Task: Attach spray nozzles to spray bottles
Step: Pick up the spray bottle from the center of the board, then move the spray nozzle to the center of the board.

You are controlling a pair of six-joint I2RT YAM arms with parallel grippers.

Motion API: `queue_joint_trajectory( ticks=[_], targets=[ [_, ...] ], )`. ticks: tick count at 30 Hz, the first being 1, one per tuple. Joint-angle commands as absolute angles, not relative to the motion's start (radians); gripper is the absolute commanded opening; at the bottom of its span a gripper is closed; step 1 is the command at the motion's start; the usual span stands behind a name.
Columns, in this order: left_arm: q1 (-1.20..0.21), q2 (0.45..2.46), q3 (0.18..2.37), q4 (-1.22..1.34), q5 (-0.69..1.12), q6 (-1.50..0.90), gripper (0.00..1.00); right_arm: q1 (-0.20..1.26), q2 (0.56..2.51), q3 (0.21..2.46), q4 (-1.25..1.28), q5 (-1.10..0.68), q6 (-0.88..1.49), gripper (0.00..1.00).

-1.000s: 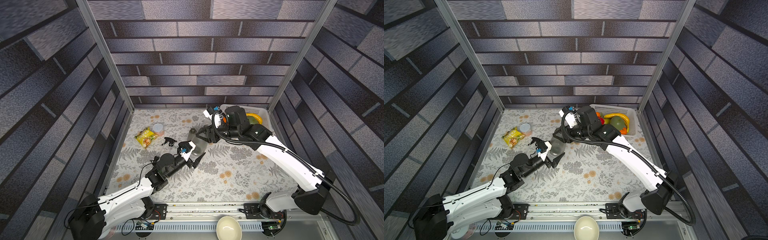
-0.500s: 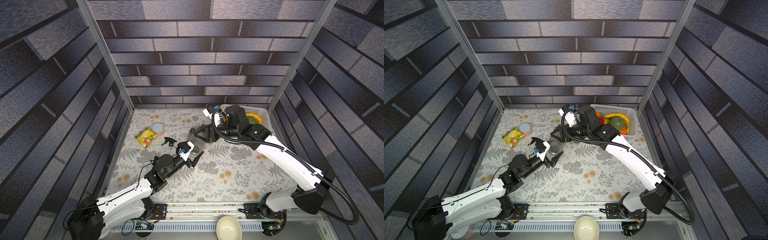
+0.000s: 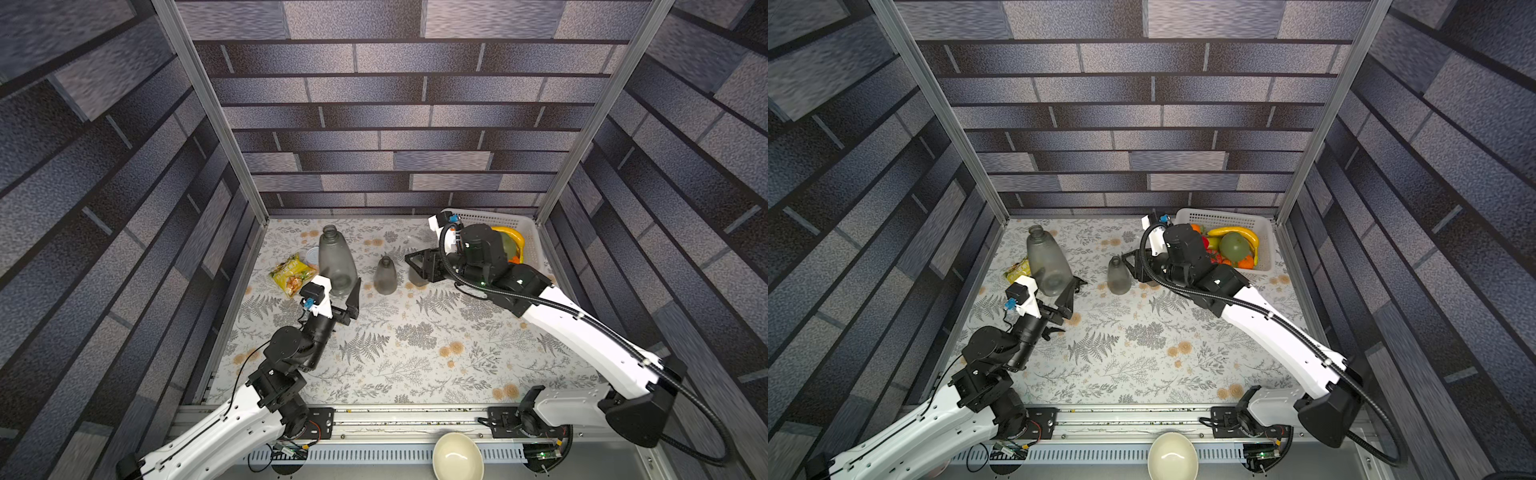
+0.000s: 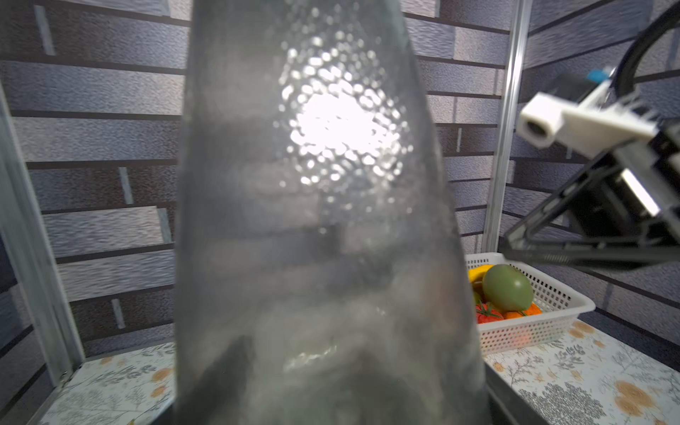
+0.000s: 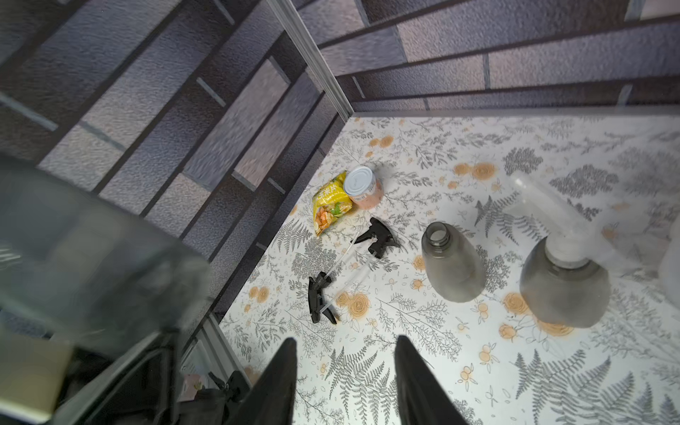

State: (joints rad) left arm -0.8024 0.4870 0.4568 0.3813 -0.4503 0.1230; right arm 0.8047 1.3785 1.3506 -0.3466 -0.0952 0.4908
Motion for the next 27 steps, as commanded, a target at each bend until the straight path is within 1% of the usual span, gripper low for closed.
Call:
queue_joint_trajectory(
  ticks=[1, 3, 6, 9, 12, 15, 17, 19, 21, 24, 27],
  targets=[
    [-0.793, 0.43, 0.525, 0.228, -0.543, 0.107, 0.8, 0.894, 1.524, 1.341, -0.317, -0.016, 0.529, 0.42],
    [-0.792, 0.403, 0.548, 0.192, -0.543, 0.113, 0.8, 0.931, 1.611, 1.361, -0.279, -0.03, 0.565, 0.42],
    [-0.792, 0.378, 0.564, 0.161, -0.542, 0.118, 0.79, 0.97, 1.744, 1.417, -0.258, -0.043, 0.602, 0.48],
    [-0.795, 0.367, 0.563, 0.145, -0.544, 0.116, 0.79, 1.02, 1.869, 1.501, -0.279, -0.021, 0.583, 0.48],
    [-0.804, 0.359, 0.556, 0.147, -0.554, 0.12, 0.79, 1.07, 2.005, 1.634, -0.364, -0.079, 0.486, 0.49],
    [-0.81, 0.359, 0.557, 0.147, -0.561, 0.127, 0.79, 1.123, 2.134, 1.755, -0.467, -0.126, 0.349, 0.53],
    [-0.811, 0.359, 0.556, 0.15, -0.557, 0.127, 0.79, 1.151, 2.182, 1.818, -0.518, -0.08, 0.292, 0.57],
    [-0.813, 0.361, 0.553, 0.153, -0.555, 0.125, 0.79, 1.147, 2.219, 1.871, -0.553, -0.006, 0.311, 0.59],
    [-0.813, 0.362, 0.554, 0.153, -0.552, 0.125, 0.79, 1.129, 2.25, 1.923, -0.58, 0.056, 0.362, 0.63],
    [-0.813, 0.358, 0.552, 0.151, -0.552, 0.121, 0.78, 1.103, 2.317, 2.001, -0.609, 0.089, 0.433, 0.64],
    [-0.816, 0.35, 0.551, 0.15, -0.552, 0.121, 0.78, 1.1, 2.408, 2.113, -0.674, 0.104, 0.461, 0.62]
  ],
)
